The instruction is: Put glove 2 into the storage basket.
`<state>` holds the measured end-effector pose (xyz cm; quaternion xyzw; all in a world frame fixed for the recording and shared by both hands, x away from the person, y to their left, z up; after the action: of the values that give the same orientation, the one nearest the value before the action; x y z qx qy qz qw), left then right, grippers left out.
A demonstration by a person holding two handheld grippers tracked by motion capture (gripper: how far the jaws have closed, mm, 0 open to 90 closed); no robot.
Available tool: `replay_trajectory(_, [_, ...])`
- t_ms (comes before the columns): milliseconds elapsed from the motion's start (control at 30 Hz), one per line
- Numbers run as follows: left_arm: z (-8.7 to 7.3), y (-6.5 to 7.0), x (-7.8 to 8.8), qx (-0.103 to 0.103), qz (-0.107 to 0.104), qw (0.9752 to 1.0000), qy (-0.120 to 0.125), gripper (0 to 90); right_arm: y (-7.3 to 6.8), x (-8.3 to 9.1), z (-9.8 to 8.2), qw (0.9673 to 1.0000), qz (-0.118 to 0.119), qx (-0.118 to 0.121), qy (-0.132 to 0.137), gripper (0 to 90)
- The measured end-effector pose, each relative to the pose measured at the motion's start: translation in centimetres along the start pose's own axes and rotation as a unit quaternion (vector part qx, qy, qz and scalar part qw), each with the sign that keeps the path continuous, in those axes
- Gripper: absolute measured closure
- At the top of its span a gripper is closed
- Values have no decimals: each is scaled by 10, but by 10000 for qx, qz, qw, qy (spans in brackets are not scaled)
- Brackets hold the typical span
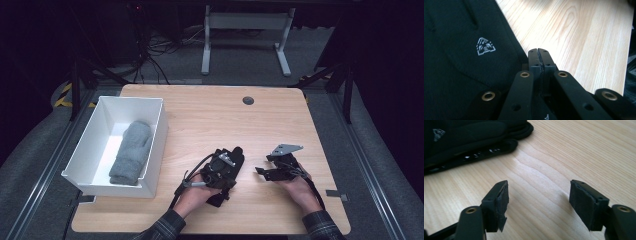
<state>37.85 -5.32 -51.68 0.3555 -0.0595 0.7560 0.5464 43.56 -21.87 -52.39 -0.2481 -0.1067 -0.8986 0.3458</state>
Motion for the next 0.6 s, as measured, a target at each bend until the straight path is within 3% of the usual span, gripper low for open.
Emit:
replay_trajectory(333, [-13, -16, 26, -73, 432, 9990, -120, 898, 5, -2, -3, 9999, -95, 28, 109, 273])
replay_trajectory(433, [-10, -20, 34, -48, 488, 9988, 16, 890, 5, -3, -3, 9999, -79, 31, 150, 255])
replay_trajectory(600, [7, -28, 49, -218, 771, 9961, 380, 652, 6, -4, -4, 9996, -86, 28, 280, 225])
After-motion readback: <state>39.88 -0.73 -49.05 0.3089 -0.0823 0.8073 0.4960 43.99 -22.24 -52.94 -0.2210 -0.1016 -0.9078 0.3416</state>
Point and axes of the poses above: each handheld gripper's, and its own axes: x roughly backward along the jaws, z roughly out of its top, y roughly to its right, the point moved 9 cm from there along -x, roughly forward along the jaws, and after that the axes turned 15 degrees about y, right-handed, at the moved point
